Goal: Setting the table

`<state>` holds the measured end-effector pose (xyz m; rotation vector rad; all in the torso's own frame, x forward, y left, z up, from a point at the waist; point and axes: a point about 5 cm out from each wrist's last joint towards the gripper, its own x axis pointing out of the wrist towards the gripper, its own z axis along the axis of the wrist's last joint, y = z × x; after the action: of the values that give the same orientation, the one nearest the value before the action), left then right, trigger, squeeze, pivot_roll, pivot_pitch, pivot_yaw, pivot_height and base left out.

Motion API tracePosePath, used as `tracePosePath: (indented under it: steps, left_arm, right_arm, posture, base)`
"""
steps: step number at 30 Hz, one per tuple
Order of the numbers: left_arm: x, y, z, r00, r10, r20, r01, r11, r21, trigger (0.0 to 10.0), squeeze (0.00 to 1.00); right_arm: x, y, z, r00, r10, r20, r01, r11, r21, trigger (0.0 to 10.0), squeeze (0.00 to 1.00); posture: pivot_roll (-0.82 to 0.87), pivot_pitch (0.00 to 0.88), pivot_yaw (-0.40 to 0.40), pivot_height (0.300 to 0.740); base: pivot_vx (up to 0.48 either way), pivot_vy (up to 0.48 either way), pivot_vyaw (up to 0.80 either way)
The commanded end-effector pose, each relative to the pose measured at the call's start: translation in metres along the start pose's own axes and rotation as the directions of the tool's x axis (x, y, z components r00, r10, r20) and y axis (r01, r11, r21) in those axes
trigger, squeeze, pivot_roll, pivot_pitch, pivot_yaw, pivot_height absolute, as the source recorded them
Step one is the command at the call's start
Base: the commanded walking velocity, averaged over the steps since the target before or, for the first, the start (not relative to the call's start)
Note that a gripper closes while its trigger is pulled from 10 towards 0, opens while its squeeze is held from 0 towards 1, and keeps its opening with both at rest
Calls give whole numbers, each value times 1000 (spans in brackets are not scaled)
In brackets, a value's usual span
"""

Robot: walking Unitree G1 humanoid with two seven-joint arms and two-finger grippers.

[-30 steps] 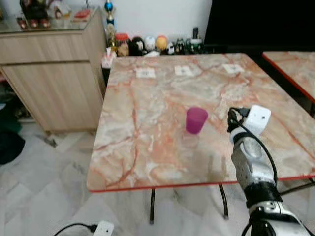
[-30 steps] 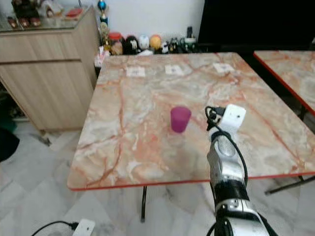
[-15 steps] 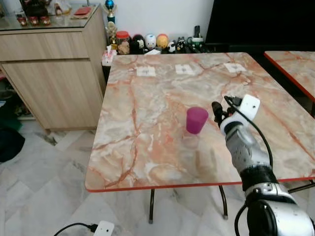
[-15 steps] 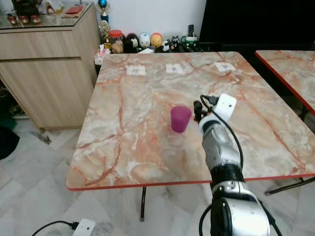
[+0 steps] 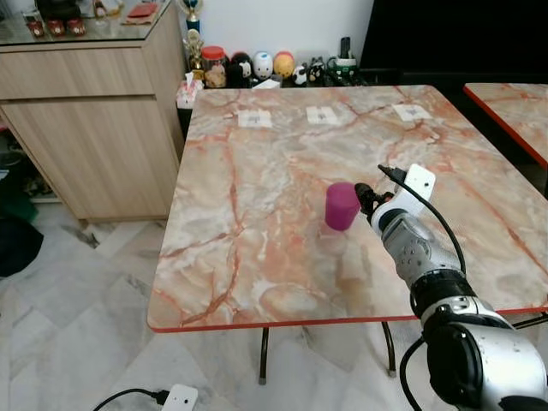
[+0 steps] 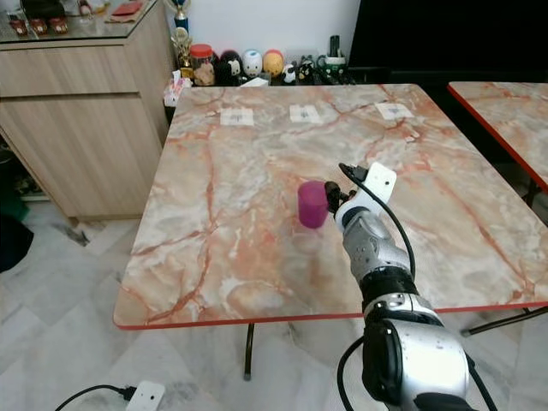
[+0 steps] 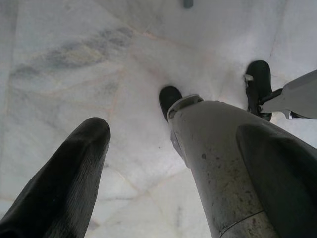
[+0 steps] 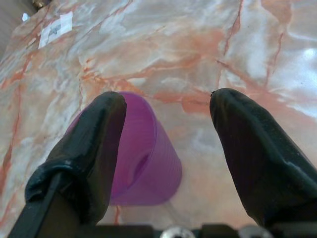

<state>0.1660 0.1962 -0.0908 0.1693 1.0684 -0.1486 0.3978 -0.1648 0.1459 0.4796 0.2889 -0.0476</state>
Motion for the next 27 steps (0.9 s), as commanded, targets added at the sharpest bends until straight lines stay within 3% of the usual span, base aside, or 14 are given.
tracePosePath:
  steps: [1,27]
  left_arm:
    - [0,-1,-5,1000,-1,-15,1,1000,-15,10000,0]
    - [0,-2,-3,1000,-1,-8,1,1000,-31,10000,0]
  right_arm:
    - [1,1,2,1000,1,-18,0,1000,11,10000,0]
    - [4,10,-4,996,49,-71,-44,997,70,10000,0]
  posture:
    - [78,42,-47,740]
    - [83,69,-53,740]
  base:
    - [0,0,0]
    - [0,0,0]
